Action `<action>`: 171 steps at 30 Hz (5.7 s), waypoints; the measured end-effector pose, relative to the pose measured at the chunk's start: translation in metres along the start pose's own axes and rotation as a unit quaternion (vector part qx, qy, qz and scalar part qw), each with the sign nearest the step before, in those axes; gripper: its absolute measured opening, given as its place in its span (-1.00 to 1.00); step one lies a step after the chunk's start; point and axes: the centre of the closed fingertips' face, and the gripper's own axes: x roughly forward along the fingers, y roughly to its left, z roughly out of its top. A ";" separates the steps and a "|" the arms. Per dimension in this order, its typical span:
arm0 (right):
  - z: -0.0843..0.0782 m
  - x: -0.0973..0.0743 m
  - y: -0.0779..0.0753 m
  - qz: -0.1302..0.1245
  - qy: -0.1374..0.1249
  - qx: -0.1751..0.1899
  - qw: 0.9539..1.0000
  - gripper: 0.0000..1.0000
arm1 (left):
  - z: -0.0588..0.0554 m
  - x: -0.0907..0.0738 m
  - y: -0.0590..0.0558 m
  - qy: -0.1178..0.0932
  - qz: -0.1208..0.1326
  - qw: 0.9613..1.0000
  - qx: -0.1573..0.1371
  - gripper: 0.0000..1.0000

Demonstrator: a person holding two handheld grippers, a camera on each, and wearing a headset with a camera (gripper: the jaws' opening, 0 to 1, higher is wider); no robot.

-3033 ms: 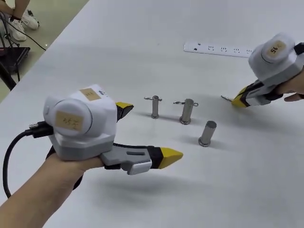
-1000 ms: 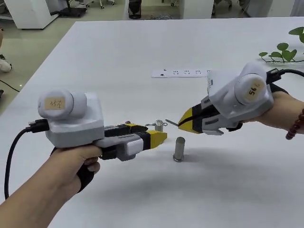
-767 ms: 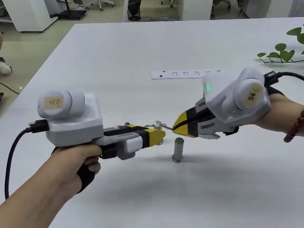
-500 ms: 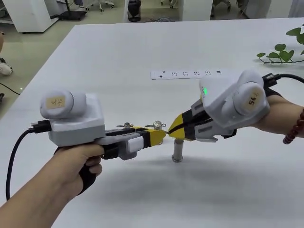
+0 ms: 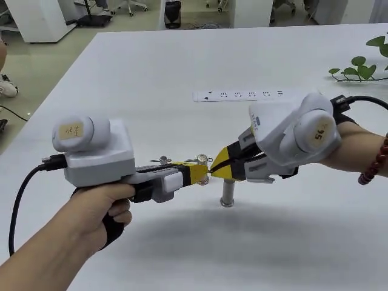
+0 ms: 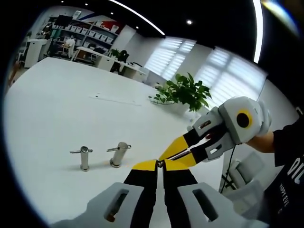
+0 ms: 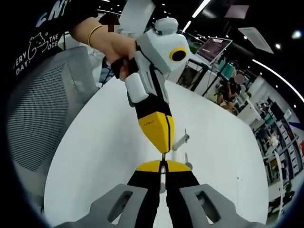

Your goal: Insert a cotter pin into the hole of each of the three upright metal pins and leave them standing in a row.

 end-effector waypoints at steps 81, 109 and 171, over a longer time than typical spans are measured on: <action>0.019 -0.015 0.051 0.127 -0.142 0.298 0.935 -1.00 | -0.026 -0.027 -0.038 0.019 -0.124 0.979 0.162 -1.00; -0.004 -0.013 0.047 0.087 -0.055 0.167 0.981 -1.00 | -0.035 -0.008 -0.022 0.028 -0.076 0.975 0.205 -0.69; -0.102 -0.019 0.020 0.055 0.044 0.110 0.991 -1.00 | -0.059 0.072 0.032 0.035 0.118 0.963 0.238 -0.66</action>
